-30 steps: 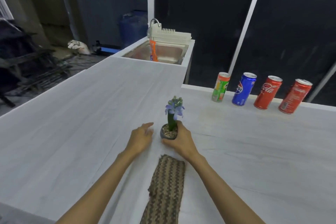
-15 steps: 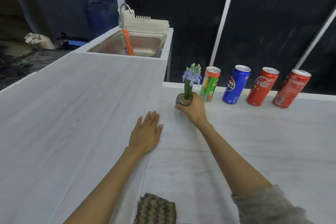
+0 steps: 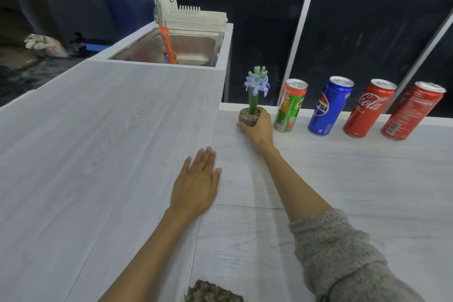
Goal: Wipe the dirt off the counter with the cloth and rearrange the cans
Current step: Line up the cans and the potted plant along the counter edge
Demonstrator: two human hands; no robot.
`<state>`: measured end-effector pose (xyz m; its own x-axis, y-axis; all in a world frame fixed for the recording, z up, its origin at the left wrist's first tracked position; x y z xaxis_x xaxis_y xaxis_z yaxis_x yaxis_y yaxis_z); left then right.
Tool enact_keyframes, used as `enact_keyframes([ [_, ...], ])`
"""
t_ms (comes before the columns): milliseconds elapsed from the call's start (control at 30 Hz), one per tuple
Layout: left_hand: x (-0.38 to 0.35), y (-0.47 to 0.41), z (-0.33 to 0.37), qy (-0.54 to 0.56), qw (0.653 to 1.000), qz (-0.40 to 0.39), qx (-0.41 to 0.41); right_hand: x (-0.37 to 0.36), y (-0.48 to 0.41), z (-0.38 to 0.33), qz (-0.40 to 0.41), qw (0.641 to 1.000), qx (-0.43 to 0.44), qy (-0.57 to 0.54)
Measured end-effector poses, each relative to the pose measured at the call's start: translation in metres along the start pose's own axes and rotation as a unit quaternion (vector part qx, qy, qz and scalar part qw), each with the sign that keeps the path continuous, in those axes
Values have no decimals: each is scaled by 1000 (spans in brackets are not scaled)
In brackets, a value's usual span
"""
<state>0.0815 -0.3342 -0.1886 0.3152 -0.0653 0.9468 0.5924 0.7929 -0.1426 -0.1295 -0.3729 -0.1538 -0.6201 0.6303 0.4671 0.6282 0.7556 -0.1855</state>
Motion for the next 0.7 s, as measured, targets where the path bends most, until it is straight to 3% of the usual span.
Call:
enact_keyframes([
  [400, 2, 2, 4, 12, 1000, -11, -4, 18, 25, 8, -14, 995, -85, -56],
  [533, 29, 14, 10, 137, 990, 30, -14, 39, 69, -7, -16, 995, -92, -18],
  [633, 55, 42, 9, 207, 976, 72, 22, 49, 111, -27, -84, 992, -95, -24],
  [700, 63, 67, 13, 210, 976, 37, 37, 45, 148, -40, -196, 975, -108, -9],
])
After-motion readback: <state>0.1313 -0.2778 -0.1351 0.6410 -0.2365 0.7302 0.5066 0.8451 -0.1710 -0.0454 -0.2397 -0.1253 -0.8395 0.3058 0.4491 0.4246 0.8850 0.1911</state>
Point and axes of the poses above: each hand's wrist, its own y-axis away from the middle knuckle, its own x-axis out of the back of the hand, z = x × y, the point moved 8 cm from there along -y, towards the middle knuckle, and after that the axes turned 1 degree about x, right-handed, at the moved point
